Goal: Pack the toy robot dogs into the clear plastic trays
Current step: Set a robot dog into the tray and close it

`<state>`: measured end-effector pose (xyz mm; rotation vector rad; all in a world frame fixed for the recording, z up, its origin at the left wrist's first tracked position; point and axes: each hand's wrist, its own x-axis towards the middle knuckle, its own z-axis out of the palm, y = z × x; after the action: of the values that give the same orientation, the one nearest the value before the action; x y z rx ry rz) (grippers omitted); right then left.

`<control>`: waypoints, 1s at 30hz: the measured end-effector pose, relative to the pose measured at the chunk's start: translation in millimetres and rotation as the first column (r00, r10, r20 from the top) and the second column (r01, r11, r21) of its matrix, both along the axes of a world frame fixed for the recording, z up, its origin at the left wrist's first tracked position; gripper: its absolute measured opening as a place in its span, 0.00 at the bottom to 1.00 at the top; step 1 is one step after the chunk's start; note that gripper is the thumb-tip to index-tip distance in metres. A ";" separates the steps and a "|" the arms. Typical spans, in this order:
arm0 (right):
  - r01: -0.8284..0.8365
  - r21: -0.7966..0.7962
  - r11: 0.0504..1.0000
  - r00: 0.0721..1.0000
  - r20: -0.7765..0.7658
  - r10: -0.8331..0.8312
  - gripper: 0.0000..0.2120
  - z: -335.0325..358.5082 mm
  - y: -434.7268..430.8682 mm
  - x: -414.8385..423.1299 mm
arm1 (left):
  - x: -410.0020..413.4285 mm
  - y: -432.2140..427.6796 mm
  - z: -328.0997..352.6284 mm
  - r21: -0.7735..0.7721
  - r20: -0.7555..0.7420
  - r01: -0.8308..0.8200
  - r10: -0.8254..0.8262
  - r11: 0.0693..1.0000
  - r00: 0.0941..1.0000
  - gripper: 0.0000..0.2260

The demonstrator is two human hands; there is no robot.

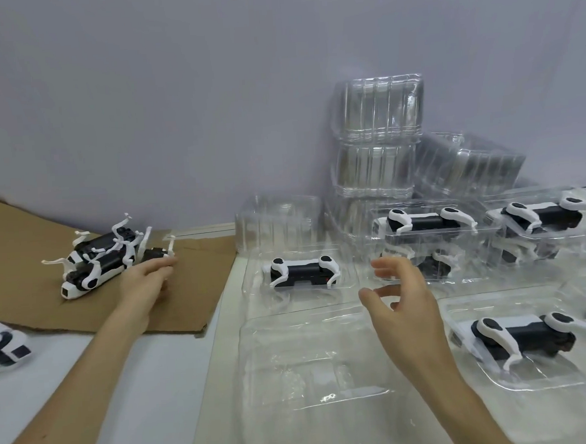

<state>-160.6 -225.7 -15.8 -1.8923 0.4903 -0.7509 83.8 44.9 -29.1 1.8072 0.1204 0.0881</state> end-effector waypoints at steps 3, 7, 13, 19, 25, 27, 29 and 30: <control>0.011 0.010 1.000 0.998 0.067 -0.012 0.13 3.2 -1.9 -1.4 | -16.4 -16.3 6.2 -0.066 0.122 -0.077 0.085 0.995 0.989 0.10; 0.001 0.052 0.999 0.988 0.153 -0.009 0.13 6.9 -5.6 -2.8 | -46.1 -35.6 36.1 -0.338 0.138 0.023 0.025 0.941 0.990 0.13; -0.114 0.140 0.984 0.949 0.309 0.066 0.10 14.4 -6.1 -6.8 | -115.8 -69.4 84.2 -0.582 0.360 0.440 -0.268 0.684 0.894 0.14; -0.520 0.389 0.760 0.842 0.384 0.380 0.17 21.9 4.2 -7.8 | -175.1 -106.2 94.4 -0.208 0.518 0.804 -0.635 0.557 0.573 0.12; -0.517 0.527 0.674 0.835 0.485 0.261 0.18 25.4 -2.8 -7.6 | -189.3 -112.9 80.9 0.191 0.439 0.834 -0.805 0.518 0.399 0.12; -0.505 0.578 0.641 0.843 0.490 0.223 0.21 27.2 -7.1 -7.7 | -182.9 -101.8 74.9 0.176 0.443 0.811 -0.780 0.558 0.441 0.12; -0.492 0.621 0.610 0.853 0.485 0.193 0.26 28.1 -9.4 -8.1 | -171.3 -86.0 67.0 0.144 0.460 0.751 -0.716 0.644 0.525 0.10; -0.490 0.639 0.593 0.855 0.484 0.185 0.29 28.2 -10.0 -8.4 | -165.0 -77.1 61.7 0.131 0.457 0.714 -0.681 0.688 0.573 0.10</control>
<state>-169.0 -235.7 12.4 -0.9685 0.1230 -0.5011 -81.3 -32.3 32.6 1.5896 -0.9514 -0.0463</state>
